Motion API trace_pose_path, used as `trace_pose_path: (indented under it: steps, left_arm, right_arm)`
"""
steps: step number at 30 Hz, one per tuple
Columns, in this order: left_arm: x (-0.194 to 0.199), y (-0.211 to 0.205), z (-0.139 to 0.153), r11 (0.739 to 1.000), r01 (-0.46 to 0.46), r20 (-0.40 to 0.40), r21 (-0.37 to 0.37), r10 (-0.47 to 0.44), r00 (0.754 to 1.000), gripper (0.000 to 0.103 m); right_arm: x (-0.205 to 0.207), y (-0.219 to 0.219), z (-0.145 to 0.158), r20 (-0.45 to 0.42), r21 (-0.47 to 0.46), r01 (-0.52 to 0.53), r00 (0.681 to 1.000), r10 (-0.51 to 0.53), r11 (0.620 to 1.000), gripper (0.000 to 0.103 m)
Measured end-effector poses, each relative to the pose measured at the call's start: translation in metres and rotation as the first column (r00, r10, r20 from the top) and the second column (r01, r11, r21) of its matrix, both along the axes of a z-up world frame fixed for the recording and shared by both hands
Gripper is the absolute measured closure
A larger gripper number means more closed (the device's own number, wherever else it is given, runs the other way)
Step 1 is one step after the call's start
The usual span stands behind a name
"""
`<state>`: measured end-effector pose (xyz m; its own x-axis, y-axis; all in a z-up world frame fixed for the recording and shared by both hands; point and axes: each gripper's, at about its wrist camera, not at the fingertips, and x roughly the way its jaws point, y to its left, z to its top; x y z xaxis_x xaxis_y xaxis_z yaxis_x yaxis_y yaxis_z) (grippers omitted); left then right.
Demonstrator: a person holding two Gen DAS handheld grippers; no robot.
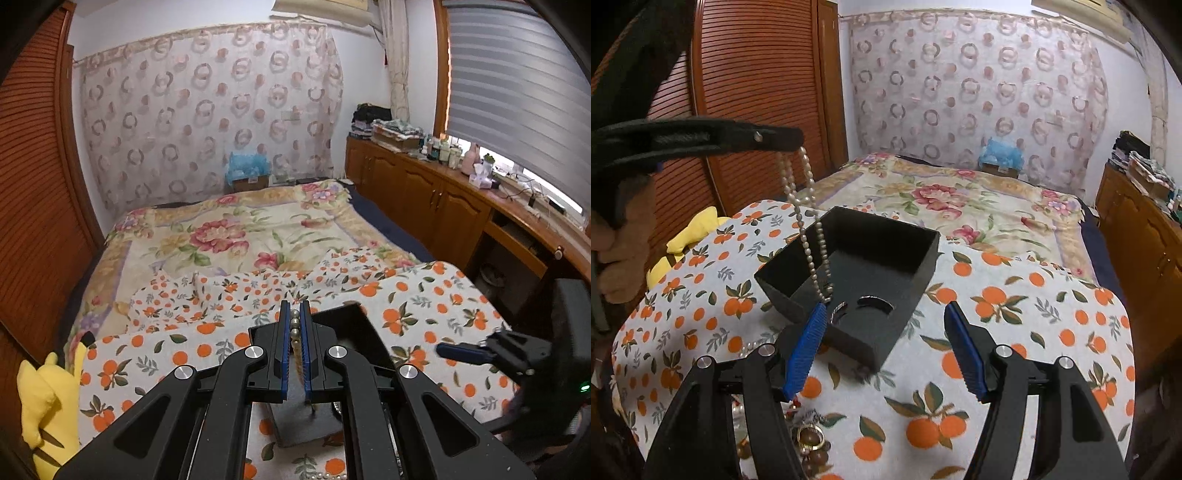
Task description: Organize jewelry
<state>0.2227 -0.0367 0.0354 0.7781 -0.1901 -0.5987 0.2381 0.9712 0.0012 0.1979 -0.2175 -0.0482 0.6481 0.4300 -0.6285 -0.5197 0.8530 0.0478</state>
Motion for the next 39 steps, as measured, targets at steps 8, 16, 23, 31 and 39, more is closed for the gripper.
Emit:
trace_pose_path:
  steps: [8, 16, 23, 31, 39]
  left_arm:
    - [-0.005, 0.005, -0.026, 1.000, -0.008, -0.055, -0.003, 0.008, 0.998, 0.098]
    - [-0.051, 0.017, -0.054, 1.000, -0.011, -0.072, -0.002, 0.010, 0.997, 0.081]
    - [-0.104, 0.025, -0.077, 1.000, 0.012, -0.086, -0.006, -0.013, 0.996, 0.070]
    - [-0.147, 0.020, -0.096, 0.999, 0.048, -0.112, -0.022, -0.051, 0.992, 0.058]
    - [-0.156, -0.003, -0.111, 0.996, 0.086, -0.135, 0.017, -0.083, 0.987, 0.046]
  right_arm:
    - [-0.021, -0.009, 0.003, 0.013, 0.018, 0.007, 1.000, -0.007, 1.000, 0.035]
    - [-0.061, -0.018, 0.001, 0.010, 0.053, 0.018, 1.000, -0.019, 0.998, 0.035]
    - [-0.099, -0.020, -0.011, -0.005, 0.060, 0.026, 1.000, -0.025, 0.998, 0.035]
    - [-0.133, -0.026, -0.029, -0.046, 0.072, 0.038, 0.998, -0.035, 0.997, 0.035]
    - [-0.146, -0.034, -0.049, -0.084, 0.058, 0.057, 0.995, -0.052, 0.997, 0.035]
